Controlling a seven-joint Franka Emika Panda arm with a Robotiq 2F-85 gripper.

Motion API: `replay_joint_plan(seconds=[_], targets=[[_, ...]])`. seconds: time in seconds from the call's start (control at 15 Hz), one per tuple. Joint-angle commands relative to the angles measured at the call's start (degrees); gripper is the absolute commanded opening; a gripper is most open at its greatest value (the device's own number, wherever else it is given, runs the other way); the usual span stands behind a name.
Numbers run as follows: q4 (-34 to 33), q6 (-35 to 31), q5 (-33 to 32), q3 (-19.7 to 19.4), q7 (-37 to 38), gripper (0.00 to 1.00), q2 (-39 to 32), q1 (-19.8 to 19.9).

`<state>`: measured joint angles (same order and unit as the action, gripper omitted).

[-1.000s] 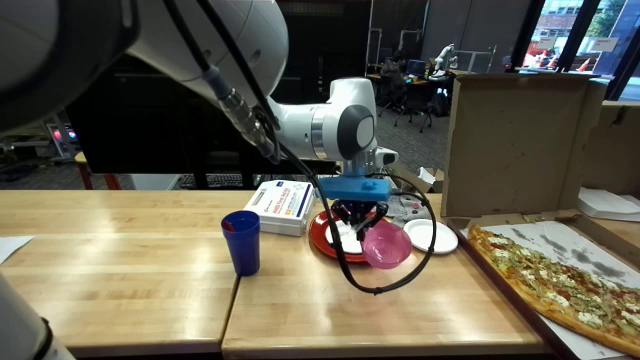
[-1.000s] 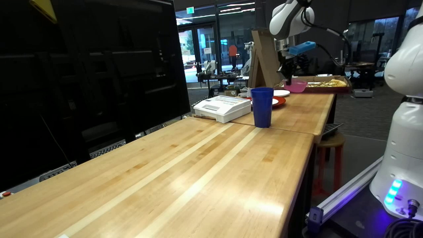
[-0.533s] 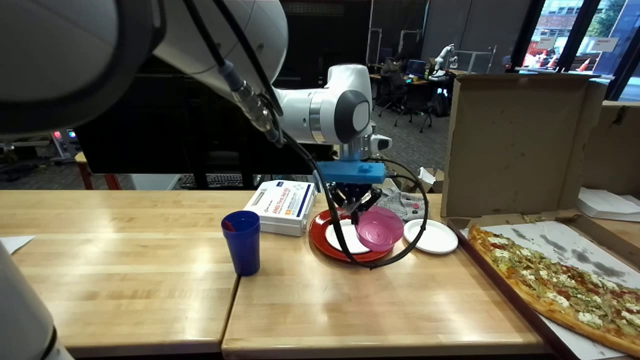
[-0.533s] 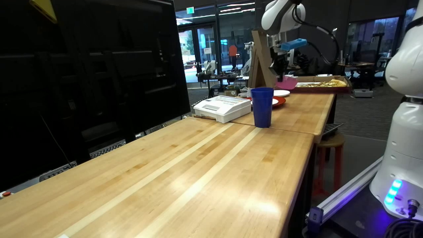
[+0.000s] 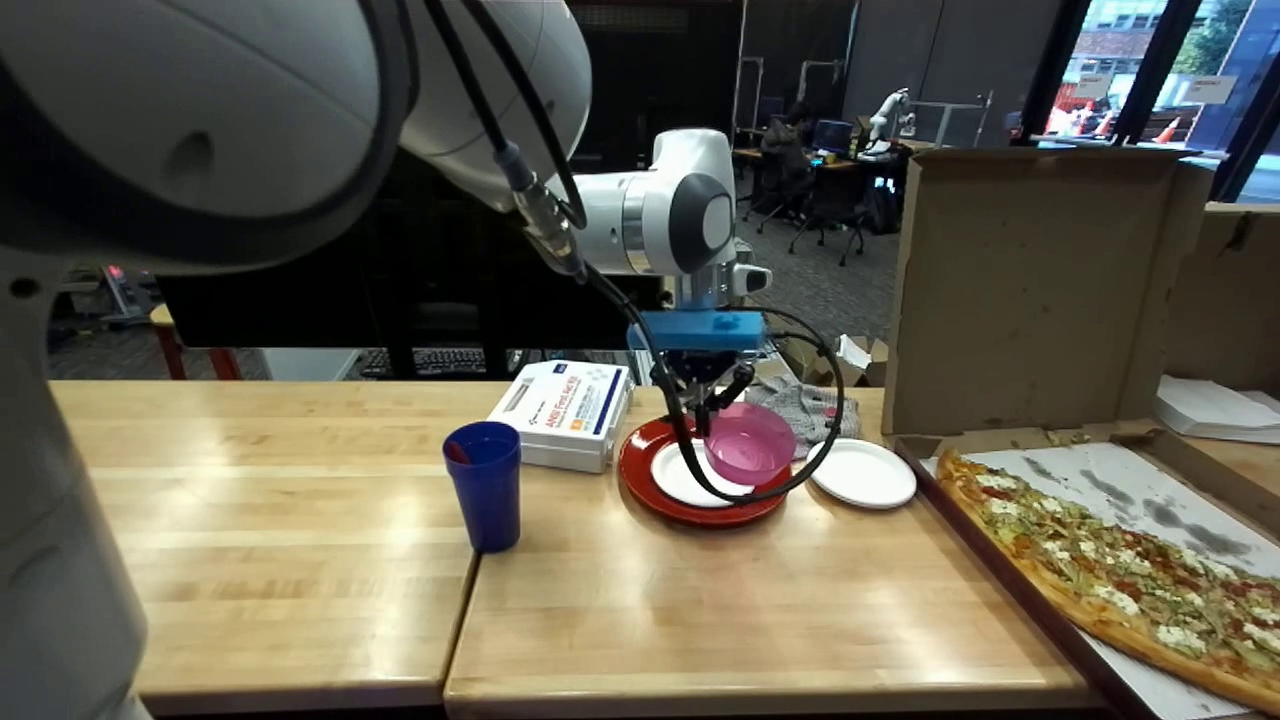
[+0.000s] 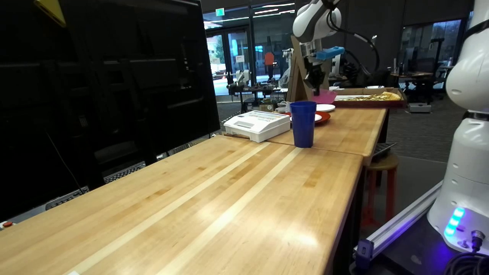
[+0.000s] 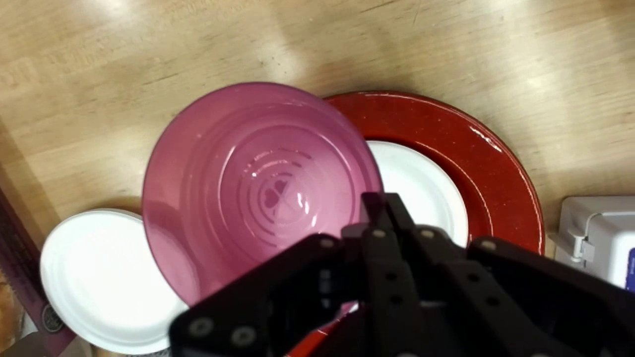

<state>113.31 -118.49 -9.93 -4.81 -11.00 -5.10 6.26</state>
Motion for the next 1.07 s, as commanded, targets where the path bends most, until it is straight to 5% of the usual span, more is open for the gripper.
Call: replay_joint_plan(seconds=[0.0, 1.0], targets=[[-2.46, 2.0, 0.11, 0.64, -0.94, 0.01, -1.92, -0.85], [-4.19, 4.03, -1.12, 3.19, 0.6, 0.01, -6.51, -3.88]])
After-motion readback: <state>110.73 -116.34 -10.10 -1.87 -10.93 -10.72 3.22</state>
